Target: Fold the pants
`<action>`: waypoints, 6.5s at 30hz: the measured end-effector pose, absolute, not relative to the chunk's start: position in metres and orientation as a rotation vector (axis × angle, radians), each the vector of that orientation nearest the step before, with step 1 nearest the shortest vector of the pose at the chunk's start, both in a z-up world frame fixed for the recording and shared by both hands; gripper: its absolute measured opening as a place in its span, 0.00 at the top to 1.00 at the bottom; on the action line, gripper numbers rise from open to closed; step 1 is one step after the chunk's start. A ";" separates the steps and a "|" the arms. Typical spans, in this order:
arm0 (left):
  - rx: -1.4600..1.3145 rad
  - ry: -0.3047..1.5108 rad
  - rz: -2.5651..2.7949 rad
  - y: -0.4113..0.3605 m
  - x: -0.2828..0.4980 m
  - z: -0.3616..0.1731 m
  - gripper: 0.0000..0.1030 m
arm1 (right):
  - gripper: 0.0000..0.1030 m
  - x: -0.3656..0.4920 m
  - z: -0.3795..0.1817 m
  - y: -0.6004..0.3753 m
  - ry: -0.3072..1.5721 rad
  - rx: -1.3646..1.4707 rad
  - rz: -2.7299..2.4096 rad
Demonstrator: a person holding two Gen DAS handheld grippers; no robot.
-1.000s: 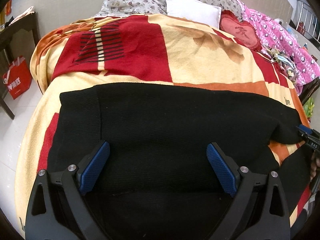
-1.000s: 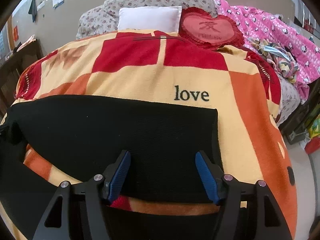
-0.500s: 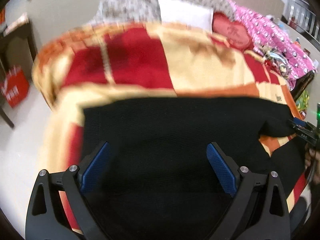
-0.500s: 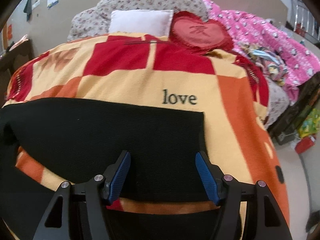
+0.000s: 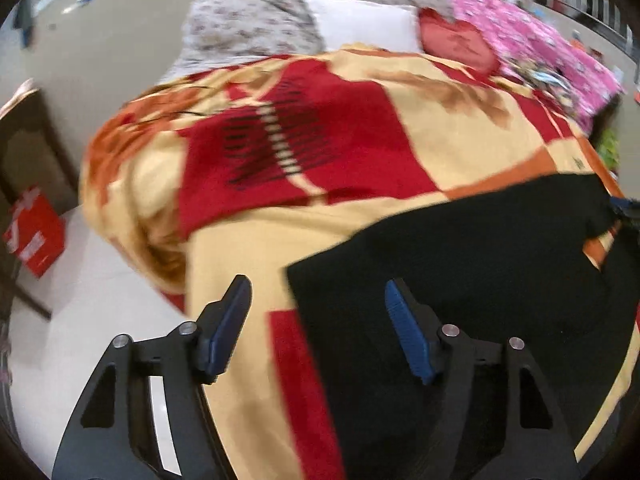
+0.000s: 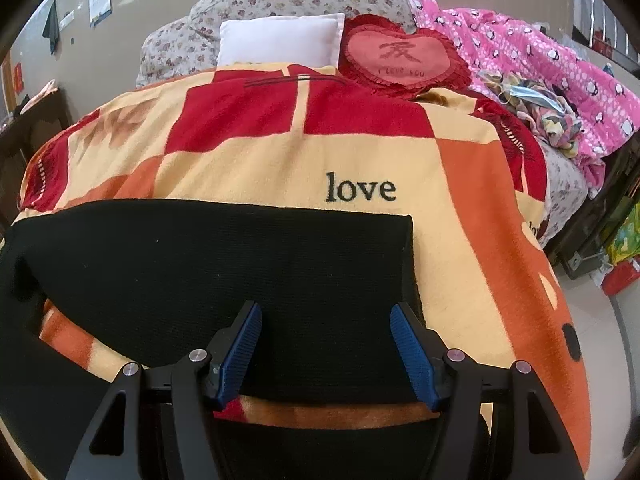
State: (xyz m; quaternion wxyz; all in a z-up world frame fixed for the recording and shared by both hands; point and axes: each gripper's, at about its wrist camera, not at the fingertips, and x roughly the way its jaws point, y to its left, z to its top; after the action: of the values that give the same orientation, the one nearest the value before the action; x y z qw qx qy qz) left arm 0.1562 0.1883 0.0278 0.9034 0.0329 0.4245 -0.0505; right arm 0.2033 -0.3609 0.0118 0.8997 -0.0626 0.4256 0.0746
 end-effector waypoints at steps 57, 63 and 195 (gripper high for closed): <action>-0.079 0.727 0.103 0.146 0.117 0.104 0.95 | 0.99 0.286 0.073 -0.437 0.944 0.192 0.296; -0.058 0.668 0.070 0.135 0.082 0.110 0.95 | 0.99 0.244 0.096 -0.440 0.825 0.098 0.357; -0.088 0.587 0.224 0.074 -0.053 -0.005 0.56 | 0.93 0.075 0.043 -0.427 0.671 0.073 0.193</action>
State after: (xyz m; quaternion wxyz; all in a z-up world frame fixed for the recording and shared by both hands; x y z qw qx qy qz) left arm -0.0531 0.0736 -0.0045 0.9502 -0.0432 0.2885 0.1102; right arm 0.0747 -0.4272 0.0431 0.9390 0.0359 0.3286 0.0946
